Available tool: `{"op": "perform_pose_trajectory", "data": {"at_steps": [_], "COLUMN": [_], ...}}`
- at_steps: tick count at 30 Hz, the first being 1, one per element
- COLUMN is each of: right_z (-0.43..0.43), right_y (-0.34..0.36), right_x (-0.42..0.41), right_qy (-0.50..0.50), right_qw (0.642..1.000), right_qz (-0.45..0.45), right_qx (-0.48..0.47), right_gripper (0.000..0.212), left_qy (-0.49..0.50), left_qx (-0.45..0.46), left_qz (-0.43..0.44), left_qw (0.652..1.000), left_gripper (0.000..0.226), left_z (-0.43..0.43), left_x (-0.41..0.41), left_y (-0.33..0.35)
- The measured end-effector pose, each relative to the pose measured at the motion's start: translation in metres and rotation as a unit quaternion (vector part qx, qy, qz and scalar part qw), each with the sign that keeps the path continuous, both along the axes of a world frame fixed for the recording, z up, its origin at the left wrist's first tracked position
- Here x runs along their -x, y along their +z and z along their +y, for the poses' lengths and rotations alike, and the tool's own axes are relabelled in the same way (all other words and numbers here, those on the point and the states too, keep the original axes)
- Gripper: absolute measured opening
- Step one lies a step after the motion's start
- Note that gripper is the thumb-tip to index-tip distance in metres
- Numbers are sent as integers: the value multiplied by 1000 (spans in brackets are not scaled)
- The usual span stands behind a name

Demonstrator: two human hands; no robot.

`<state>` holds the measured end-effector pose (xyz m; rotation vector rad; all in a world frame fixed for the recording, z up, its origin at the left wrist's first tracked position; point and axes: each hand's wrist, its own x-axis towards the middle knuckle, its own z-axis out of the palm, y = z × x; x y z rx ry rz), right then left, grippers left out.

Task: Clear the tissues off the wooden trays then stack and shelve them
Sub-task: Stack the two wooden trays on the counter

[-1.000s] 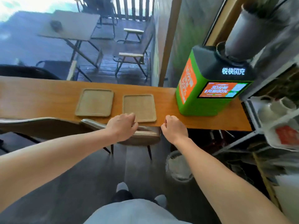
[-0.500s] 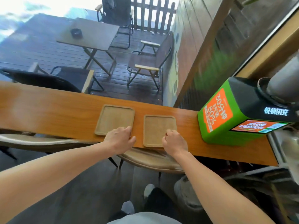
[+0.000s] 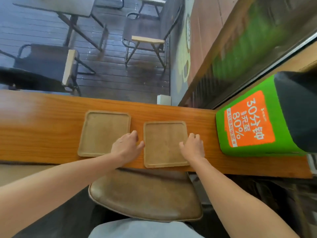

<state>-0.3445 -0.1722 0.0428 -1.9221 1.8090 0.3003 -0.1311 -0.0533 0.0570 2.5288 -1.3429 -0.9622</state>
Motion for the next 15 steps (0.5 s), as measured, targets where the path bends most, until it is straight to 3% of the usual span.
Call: {"op": "perform_pose_trajectory", "data": {"at_steps": [4,9,12,15], "right_z": [-6,0,2,4], "right_y": [-25,-39,-41,-41], "right_x": [3,-7,-9,-10], "right_qy": [-99,-191,-284,-371], "right_qw": [989,973,943,903], "right_qz": [4,-37,-69,-110], "right_qx": [-108,-126,-157,-188], "right_gripper": [62,68,74,79], "left_qy": [64,102,160,236], "left_qx": [-99,-146,-156,-173], "left_qz": [128,233,268,315], "left_qw": [985,956,937,903], "left_gripper": [44,50,42,50], "left_z": [-15,-24,-29,-30], "left_x": [0,1,-2,-6], "left_y": [-27,-44,-48,-51]}}
